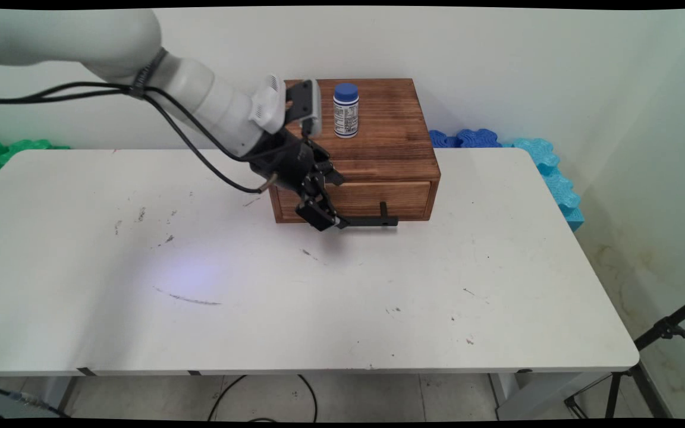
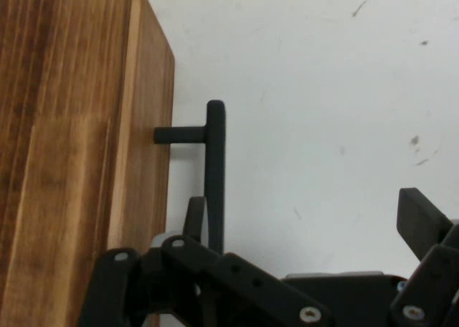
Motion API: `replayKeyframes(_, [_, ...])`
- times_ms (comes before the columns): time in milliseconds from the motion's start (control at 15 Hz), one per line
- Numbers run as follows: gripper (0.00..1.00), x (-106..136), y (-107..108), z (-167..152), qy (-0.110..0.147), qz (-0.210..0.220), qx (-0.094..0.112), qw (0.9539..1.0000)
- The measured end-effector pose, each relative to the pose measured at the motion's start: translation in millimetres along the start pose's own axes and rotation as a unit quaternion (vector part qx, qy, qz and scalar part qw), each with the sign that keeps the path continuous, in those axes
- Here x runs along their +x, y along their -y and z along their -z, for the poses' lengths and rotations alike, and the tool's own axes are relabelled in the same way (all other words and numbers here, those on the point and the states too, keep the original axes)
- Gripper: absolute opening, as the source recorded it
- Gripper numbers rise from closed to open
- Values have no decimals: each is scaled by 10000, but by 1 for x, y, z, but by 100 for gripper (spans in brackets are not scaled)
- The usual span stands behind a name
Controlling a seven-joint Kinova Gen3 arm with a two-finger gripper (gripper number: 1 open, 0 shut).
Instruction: Open the drawer
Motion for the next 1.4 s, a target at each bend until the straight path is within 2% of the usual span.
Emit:
replayKeyframes(667, [100, -19, 14, -51, 382, 3, 181, 9991])
replayKeyframes(1400, [100, -31, 13, -89, 486, -64, 49, 9988])
